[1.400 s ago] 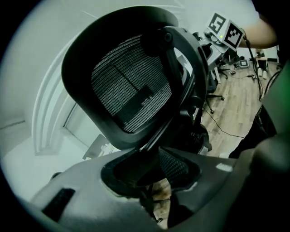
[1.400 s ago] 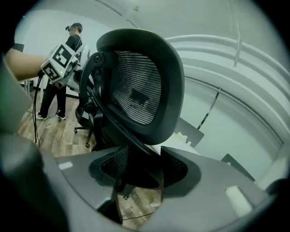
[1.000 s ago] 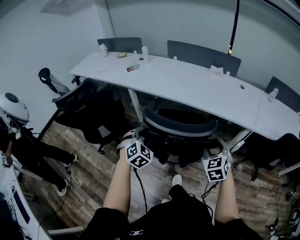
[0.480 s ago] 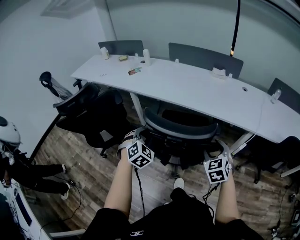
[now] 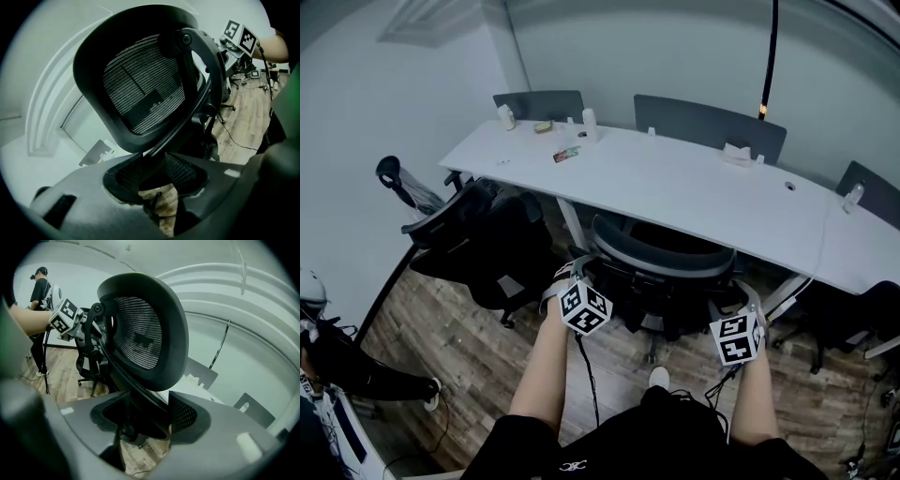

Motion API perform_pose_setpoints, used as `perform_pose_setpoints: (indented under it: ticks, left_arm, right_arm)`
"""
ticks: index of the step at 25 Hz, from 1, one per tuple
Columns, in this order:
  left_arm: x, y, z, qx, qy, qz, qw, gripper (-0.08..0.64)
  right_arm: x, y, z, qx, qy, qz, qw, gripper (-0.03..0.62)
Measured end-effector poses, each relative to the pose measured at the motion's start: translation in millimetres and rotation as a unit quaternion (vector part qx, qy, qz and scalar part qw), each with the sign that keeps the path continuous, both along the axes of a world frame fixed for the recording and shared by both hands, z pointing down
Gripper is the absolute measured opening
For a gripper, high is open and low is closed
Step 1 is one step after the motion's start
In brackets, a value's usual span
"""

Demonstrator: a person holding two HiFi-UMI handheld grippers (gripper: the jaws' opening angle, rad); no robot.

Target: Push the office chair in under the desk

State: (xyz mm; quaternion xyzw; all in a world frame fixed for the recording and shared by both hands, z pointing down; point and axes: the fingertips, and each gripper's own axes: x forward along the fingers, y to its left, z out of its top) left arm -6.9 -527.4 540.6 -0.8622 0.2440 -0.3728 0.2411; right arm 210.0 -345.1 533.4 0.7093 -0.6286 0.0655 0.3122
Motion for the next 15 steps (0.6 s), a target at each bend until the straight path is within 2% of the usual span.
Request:
perform_pose_setpoints:
  ticks: [6, 15]
  left_arm:
    - [33.6, -20.4, -1.3, -0.009, -0.008, 0.007, 0.9999, 0.152]
    - [84.9, -56.2, -2.7, -0.011, 0.002, 0.007, 0.9999, 0.15]
  right_arm:
    - [32.0, -19.0, -0.7, 0.006, -0.004, 0.008, 1.0, 0.265]
    - [83.7, -53.7, -1.3, 0.028, -0.007, 0.024, 0.999, 0.268]
